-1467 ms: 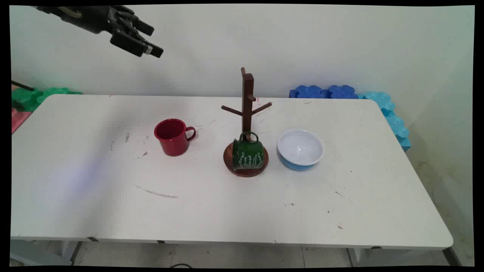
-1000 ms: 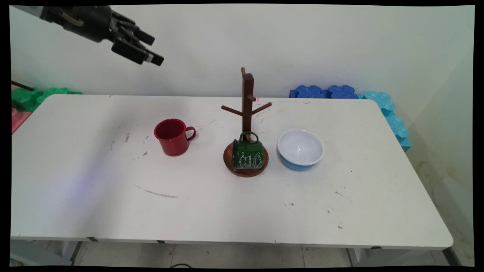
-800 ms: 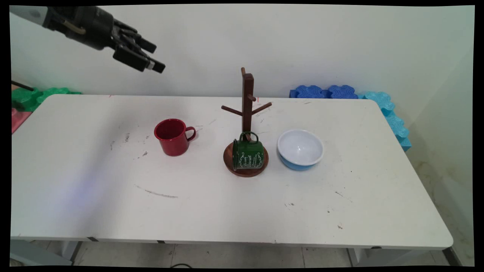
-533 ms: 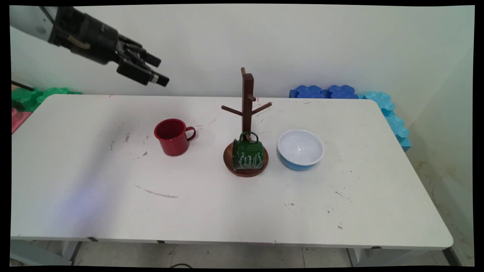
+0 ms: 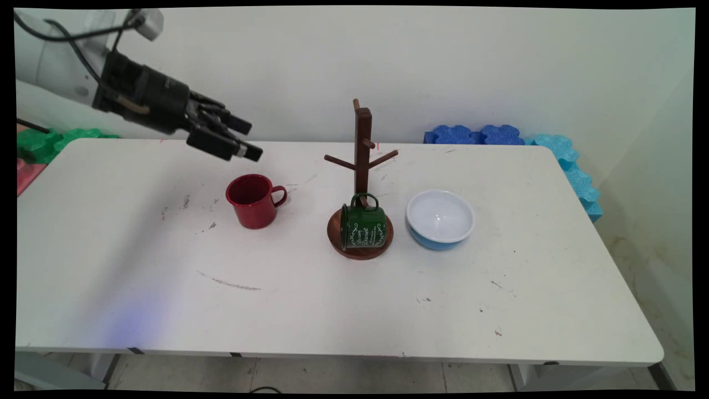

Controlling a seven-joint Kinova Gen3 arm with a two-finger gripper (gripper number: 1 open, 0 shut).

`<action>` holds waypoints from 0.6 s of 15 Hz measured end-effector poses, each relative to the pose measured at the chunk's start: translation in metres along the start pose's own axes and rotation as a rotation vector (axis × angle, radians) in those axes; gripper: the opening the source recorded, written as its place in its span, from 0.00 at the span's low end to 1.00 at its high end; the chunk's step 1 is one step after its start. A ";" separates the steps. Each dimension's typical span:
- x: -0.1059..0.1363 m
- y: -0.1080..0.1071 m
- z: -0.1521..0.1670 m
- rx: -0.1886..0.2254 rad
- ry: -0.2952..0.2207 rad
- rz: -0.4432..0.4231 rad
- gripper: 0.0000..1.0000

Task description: Pick up the green mug from the rack

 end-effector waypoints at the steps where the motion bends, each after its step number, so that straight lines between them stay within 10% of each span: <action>1: -0.005 0.002 0.005 -0.009 0.001 -0.005 1.00; 9: -0.035 0.013 0.045 -0.065 0.003 -0.033 1.00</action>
